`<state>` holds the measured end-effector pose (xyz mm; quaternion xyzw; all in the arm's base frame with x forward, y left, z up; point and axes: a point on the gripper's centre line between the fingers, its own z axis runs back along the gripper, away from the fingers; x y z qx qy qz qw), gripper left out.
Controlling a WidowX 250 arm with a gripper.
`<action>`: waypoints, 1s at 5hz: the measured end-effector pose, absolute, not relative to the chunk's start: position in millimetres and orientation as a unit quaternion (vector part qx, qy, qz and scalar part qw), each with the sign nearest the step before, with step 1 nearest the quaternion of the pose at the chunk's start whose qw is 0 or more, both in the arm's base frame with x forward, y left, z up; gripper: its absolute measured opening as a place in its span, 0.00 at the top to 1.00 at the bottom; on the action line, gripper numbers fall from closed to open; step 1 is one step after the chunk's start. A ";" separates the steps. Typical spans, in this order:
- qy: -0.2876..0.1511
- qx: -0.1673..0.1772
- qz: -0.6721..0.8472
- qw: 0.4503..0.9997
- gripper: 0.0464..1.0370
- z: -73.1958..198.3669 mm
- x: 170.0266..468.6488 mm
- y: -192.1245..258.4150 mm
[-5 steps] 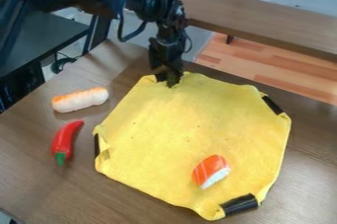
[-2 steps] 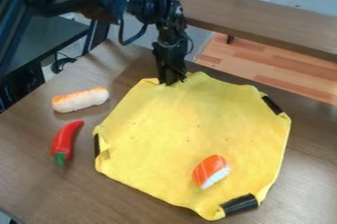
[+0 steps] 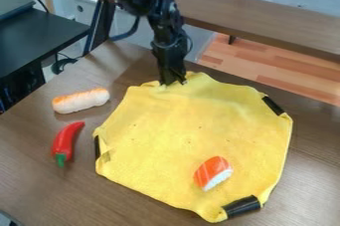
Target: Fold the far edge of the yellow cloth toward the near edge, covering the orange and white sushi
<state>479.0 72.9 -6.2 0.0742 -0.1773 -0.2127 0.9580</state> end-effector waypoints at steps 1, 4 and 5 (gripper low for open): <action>-0.216 0.066 -0.251 0.941 0.99 21.4 460.6 46.9; -0.247 0.048 -0.379 0.890 0.99 49.8 389.2 -45.2; -0.260 0.037 -0.394 0.881 0.99 56.9 369.8 -57.2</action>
